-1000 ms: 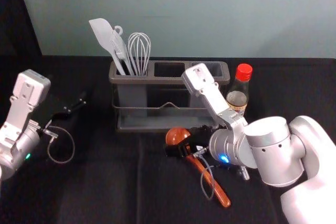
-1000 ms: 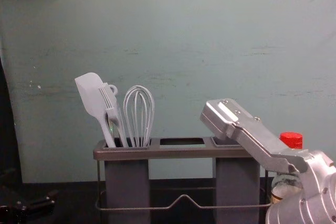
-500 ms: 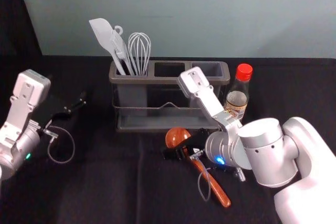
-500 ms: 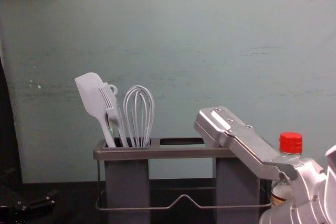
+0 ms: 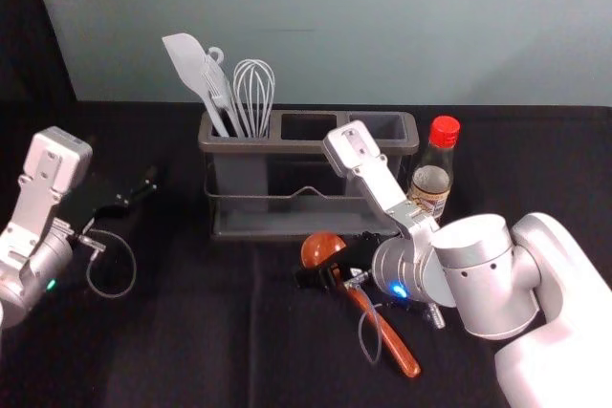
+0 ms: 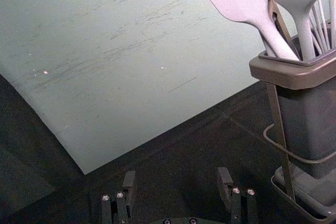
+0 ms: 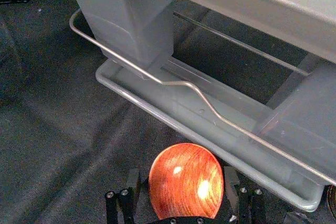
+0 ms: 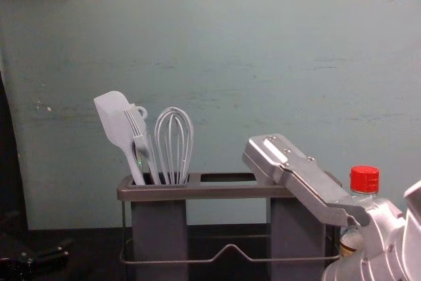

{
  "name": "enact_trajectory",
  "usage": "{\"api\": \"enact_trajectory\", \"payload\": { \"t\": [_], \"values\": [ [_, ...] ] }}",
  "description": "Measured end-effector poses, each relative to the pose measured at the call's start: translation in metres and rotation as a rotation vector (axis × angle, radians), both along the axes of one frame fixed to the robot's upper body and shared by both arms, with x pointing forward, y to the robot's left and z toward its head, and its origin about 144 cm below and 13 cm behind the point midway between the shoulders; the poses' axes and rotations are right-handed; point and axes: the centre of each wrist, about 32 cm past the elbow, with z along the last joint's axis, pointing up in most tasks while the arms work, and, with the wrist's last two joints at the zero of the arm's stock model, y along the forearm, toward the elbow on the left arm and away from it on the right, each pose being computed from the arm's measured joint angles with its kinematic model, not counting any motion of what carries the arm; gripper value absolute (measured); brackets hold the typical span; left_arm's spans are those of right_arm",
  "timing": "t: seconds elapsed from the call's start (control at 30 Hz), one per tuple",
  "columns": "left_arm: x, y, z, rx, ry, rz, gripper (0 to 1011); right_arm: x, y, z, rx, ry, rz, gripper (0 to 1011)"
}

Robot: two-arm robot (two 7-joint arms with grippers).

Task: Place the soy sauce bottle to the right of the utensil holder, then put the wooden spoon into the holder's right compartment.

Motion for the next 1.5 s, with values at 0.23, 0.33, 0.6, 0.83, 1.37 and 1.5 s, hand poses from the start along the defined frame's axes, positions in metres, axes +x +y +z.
{"api": "enact_trajectory", "payload": {
  "t": [0.23, 0.33, 0.6, 0.83, 1.37, 1.5],
  "values": [
    [0.000, 0.000, 0.000, 0.000, 0.000, 0.000, 1000, 0.001, 0.000, -0.002, -0.002, 0.002, 0.001, 947],
    [0.000, 0.000, 0.000, 0.000, 0.000, 0.000, 1000, 0.001, 0.000, -0.002, -0.003, 0.002, -0.001, 870],
    [0.000, 0.000, 0.000, 0.000, 0.000, 0.000, 1000, -0.002, -0.002, 0.000, -0.004, -0.005, 0.002, 837],
    [0.000, 0.000, 0.000, 0.000, 0.000, 0.000, 1000, -0.014, -0.016, 0.010, 0.054, -0.005, 0.031, 837],
    [0.000, 0.000, 0.000, 0.000, 0.000, 0.000, 1000, -0.063, -0.068, 0.030, 0.265, -0.135, 0.107, 837],
    [0.000, 0.000, 0.000, 0.000, 0.000, 0.000, 1000, -0.076, -0.079, 0.030, 0.303, -0.212, 0.111, 837]
  ]
}}
